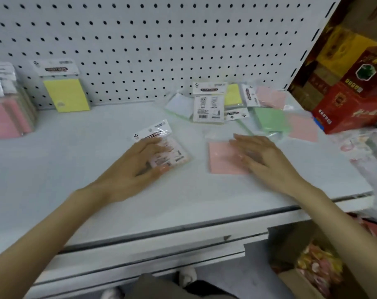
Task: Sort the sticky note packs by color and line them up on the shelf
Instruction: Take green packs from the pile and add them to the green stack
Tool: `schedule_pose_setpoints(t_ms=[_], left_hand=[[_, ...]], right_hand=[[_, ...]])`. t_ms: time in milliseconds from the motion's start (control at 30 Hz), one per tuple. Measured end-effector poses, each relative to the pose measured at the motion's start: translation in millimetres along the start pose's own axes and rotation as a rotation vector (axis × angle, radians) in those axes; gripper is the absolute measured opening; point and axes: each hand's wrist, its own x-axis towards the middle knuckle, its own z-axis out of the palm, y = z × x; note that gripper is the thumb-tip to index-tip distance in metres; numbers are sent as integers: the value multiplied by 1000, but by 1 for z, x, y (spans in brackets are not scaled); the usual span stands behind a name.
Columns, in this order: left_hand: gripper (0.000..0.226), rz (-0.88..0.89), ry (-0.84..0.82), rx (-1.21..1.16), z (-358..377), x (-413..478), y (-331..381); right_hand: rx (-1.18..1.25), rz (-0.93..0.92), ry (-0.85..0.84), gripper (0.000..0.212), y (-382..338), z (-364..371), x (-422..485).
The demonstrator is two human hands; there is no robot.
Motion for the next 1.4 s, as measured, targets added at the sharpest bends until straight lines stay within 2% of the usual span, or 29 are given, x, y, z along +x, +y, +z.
schedule_pose_setpoints(t_ms=[67, 167, 267, 400, 567, 767, 867, 933, 1033, 1100, 1167, 1200, 1267, 1400], left_hand=[[76, -116, 36, -30, 6, 2, 3], [86, -248, 45, -9, 16, 10, 13], [76, -281, 97, 103, 23, 16, 23], [93, -295, 113, 176, 27, 16, 27], [83, -291, 153, 203, 28, 15, 29], [79, -288, 197, 190, 28, 14, 28], [73, -281, 252, 133, 25, 10, 29], [65, -312, 329, -10, 21, 9, 29], [44, -347, 510, -402, 14, 7, 28], [31, -365, 597, -813, 7, 4, 27], [34, -370, 601, -1378, -1, 0, 23], [41, -376, 601, -1579, -4, -3, 19], [49, -404, 630, -1681, -11, -11, 12], [54, -445, 636, -1494, -26, -25, -2]], right_hand=[[-63, 55, 44, 67, -2, -3, 8], [-161, 126, -64, 77, -1, -1, 16], [-273, 111, -128, 98, 3, 3, 18], [-235, 176, -132, 96, 2, 7, 17], [-277, 343, 105, 62, -19, 20, -1], [-239, 467, 289, 83, -36, 50, -10], [-223, 501, 296, 86, -37, 50, -9], [-187, 500, 285, 79, -38, 50, -10], [-80, 487, 279, 69, -41, 48, -9], [-19, 473, 262, 64, -44, 48, -6], [32, 448, 240, 56, -50, 50, -4], [53, 428, 238, 50, -54, 52, -3], [67, 387, 245, 41, -64, 59, 0], [96, 352, 235, 49, -83, 71, 7]])
